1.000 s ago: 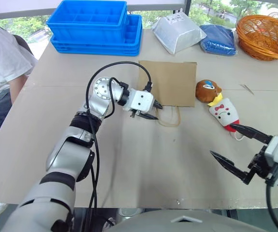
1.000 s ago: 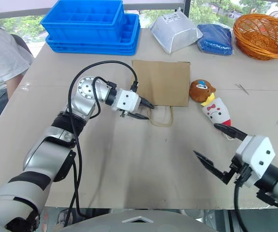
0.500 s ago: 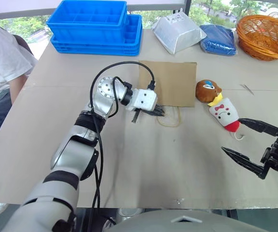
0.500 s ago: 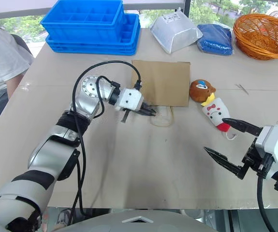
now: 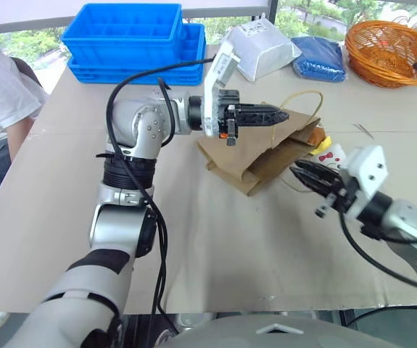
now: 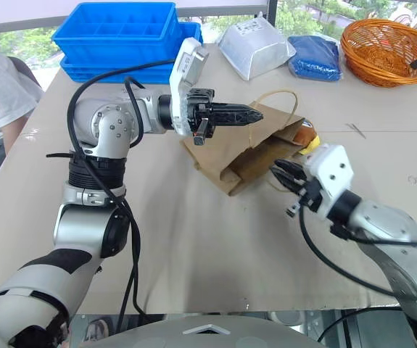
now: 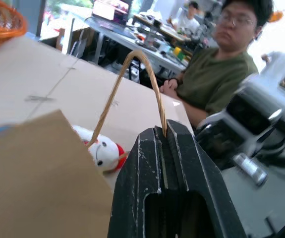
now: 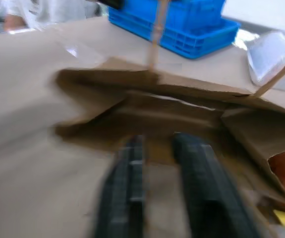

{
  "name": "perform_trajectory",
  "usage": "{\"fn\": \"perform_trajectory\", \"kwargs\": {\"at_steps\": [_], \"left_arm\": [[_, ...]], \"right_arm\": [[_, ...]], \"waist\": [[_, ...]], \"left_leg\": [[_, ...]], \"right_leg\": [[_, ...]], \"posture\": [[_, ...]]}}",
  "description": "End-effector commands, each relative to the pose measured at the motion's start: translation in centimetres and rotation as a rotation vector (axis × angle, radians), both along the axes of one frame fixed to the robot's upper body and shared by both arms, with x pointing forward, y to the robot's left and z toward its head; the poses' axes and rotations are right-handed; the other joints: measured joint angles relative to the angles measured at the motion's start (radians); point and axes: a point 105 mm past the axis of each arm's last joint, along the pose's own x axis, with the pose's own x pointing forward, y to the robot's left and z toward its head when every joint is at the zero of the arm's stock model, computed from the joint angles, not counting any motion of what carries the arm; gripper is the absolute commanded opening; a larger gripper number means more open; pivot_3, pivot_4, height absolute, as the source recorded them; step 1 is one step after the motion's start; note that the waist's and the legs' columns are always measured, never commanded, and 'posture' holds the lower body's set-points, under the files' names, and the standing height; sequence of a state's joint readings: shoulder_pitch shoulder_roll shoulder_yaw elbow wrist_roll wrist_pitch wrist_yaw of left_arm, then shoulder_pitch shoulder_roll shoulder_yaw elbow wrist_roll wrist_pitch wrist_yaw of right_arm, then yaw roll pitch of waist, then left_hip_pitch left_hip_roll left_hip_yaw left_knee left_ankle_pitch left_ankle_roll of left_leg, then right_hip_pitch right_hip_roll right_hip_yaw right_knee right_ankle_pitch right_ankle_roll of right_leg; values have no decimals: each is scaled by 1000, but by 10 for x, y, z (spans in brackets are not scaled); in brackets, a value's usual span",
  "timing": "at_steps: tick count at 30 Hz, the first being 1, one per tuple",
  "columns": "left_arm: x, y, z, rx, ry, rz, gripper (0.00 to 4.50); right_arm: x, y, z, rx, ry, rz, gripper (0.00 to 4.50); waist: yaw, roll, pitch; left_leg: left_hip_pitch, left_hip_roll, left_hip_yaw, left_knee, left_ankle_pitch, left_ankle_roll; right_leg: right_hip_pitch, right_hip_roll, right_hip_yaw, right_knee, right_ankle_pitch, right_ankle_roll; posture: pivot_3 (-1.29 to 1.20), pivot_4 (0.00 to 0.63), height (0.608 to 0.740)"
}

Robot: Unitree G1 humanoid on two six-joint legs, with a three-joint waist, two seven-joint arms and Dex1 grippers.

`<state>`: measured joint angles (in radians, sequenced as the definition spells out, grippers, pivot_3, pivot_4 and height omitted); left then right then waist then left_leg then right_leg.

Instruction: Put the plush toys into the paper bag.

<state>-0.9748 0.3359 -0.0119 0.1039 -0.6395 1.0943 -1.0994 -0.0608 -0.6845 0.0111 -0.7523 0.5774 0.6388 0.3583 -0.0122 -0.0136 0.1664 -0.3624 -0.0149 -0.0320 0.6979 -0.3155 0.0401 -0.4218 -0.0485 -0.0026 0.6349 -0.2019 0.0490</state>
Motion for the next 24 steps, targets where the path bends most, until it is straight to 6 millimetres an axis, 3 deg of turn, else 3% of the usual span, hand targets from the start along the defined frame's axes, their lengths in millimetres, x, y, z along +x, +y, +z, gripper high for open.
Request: {"fn": "perform_trajectory", "kwargs": {"at_steps": [1,4,9,15,18,24], "left_arm": [[-11,3,20,-59,-25,-2,0],[-13,5,19,-66,-8,23,0],[-4,11,24,-152,59,134,0],[8,29,31,-295,163,310,0],[4,42,30,-323,174,364,0],[-18,58,1,-144,69,369,0]], "right_arm": [[36,8,-11,-81,-18,-59,39],[55,28,-22,-145,-2,2,39],[54,60,-58,-319,20,213,39],[57,63,-98,-451,20,294,39],[57,63,-97,-430,-12,293,39],[54,49,-64,-298,-73,235,39]], "waist": [[-1,0,0],[-1,0,0],[2,0,0],[-2,-1,0],[-8,-1,0],[-3,-1,0]], "left_leg": [[-1,0,0,1,0,0],[-1,-1,3,2,0,-1],[-3,-1,1,2,0,-1],[-5,-4,2,2,0,-1],[-3,-4,2,2,1,-3],[-2,-4,1,1,2,-6]], "right_leg": [[-1,0,0,1,0,0],[-3,-1,3,3,0,0],[-5,-1,3,5,0,0],[-8,-5,3,6,0,0],[-8,-5,5,8,0,0],[-8,-5,9,9,0,0]], "posture": [[0,150,740],[0,150,740],[0,150,740],[0,150,740],[0,150,740],[0,150,740]]}}
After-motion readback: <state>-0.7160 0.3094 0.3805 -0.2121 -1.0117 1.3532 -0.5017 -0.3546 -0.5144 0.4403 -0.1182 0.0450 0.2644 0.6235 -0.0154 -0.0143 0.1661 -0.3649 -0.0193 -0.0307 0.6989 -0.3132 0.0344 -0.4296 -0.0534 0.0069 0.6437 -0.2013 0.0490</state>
